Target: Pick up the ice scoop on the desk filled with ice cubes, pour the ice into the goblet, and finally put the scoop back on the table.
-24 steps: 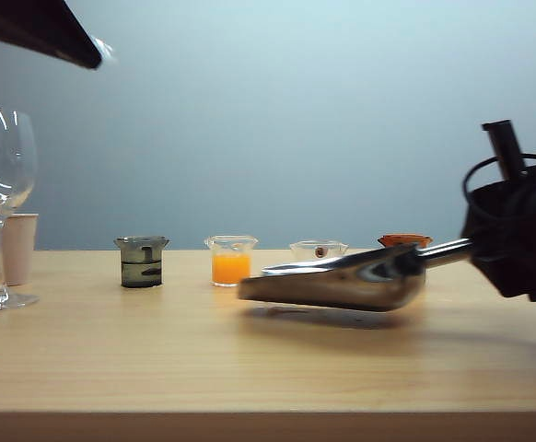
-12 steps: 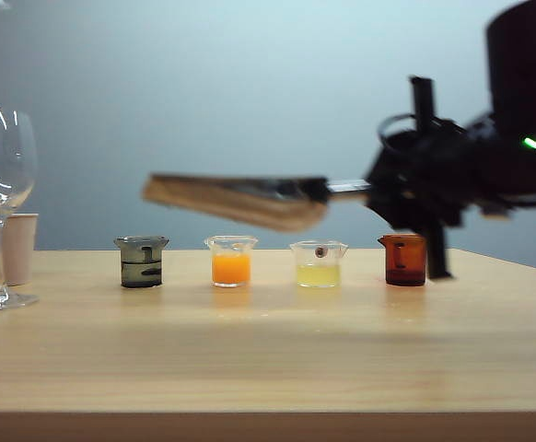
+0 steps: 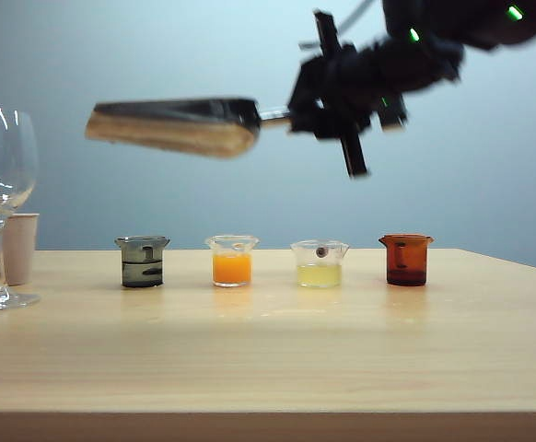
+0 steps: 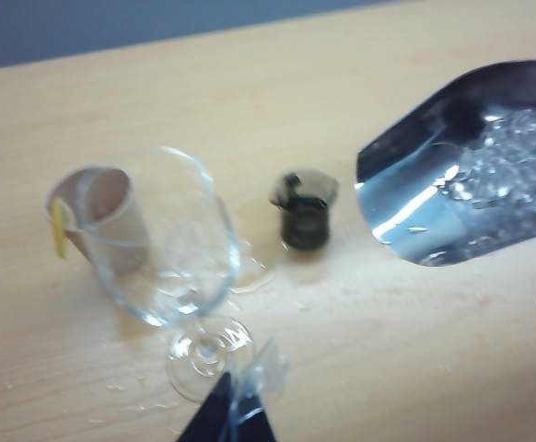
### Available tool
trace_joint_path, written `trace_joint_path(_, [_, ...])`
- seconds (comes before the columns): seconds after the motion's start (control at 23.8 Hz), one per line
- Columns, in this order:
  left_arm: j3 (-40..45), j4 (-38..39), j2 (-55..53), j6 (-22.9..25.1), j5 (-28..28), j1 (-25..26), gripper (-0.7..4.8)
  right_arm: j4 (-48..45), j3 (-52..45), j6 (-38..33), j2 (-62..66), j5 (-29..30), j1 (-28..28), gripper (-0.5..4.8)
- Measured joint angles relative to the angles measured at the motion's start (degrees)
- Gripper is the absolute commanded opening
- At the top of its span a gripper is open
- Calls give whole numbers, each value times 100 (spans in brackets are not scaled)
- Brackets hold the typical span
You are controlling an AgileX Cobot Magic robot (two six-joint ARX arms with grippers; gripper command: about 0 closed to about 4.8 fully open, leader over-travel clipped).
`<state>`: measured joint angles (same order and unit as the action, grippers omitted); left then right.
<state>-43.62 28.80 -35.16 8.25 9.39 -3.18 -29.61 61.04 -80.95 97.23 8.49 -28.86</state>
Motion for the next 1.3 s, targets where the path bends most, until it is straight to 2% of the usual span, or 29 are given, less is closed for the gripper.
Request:
trace_joint_path(0.17, [0,-76,-74,-13,415,669,-6,732,1493,350,476,393,-7,-9])
trace_joint_path(0.34, [-7,-76,-74,-13,313,699,-6,1228,2837,321,1224,562,-59,-9])
trace_joint_path(0.8, [-46,-79,-365,-13,85,654,-6,2168,4900,234,2490,542,-280,-9])
trace_joint_path(0.88, [-101,-72,-575,-15,37,656,-6,2487,5508,236,2876,514,-358,-9])
trace_joint_path(1.13, [-289,-199,-715,-11,-11,610,-3,2667,5788,374,2999,557,-496,-9])
trace_joint_path(1.3, [-284,-173,-562,-11,-254,472,4,2820,5788,570,2999,671,-487,-9])
